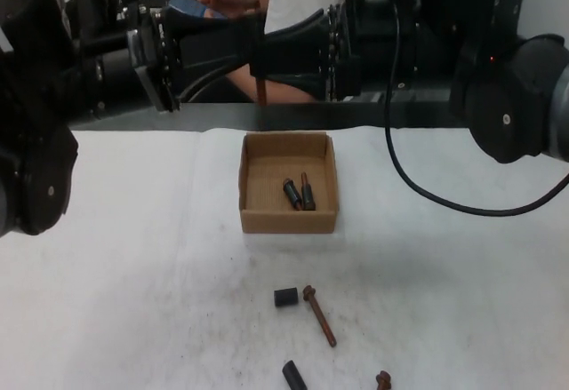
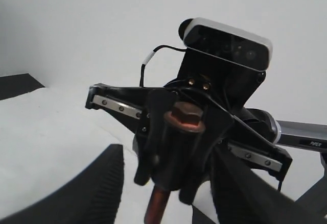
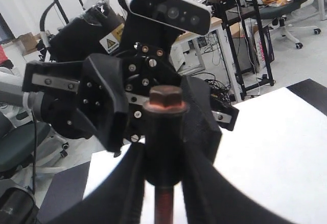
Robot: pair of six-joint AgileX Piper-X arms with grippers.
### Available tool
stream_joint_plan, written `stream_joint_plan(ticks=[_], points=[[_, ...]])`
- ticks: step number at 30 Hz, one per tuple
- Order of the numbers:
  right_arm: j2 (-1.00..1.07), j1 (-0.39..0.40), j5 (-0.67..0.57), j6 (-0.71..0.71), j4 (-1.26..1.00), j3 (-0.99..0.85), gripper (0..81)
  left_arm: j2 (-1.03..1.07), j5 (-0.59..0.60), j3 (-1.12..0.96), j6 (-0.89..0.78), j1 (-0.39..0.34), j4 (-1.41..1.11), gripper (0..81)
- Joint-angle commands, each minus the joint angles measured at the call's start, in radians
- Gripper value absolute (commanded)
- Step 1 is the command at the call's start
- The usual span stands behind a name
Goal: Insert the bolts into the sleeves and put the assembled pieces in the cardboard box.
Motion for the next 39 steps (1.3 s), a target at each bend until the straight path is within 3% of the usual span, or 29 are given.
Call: stream_joint_plan(ticks=[1,7,17,24,27,31,39], points=[[-0.016,-0.004,-0.008,0.004,-0.024,-0.015,0.8,0.002,0.006,-0.001,0.028,0.003,0.010,48.7],[-0.016,-0.004,-0.018,0.008,-0.024,-0.015,0.8,0.002,-0.067,-0.001,0.181,0.005,0.164,57.6],[-0.016,-0.006,-0.002,-0.010,0.003,-0.015,0.8,0.002,-0.197,-0.001,0.300,0.085,0.395,57.9],[-0.016,-0.007,0.171,-0.300,0.387,-0.015,0.8,0.002,-0.186,-0.001,0.451,0.119,0.715,57.5],[-0.005,-0.009,0.263,-0.363,0.491,-0.015,0.8,-0.004,-0.202,-0.001,0.549,0.116,0.816,54.7],[0.016,-0.021,0.309,-0.372,0.538,-0.015,0.8,-0.032,-0.284,-0.007,0.696,0.116,0.947,52.0],[0.080,-0.058,0.436,-0.372,0.605,-0.040,0.8,-0.130,-0.576,-0.053,0.928,0.106,1.219,51.6]])
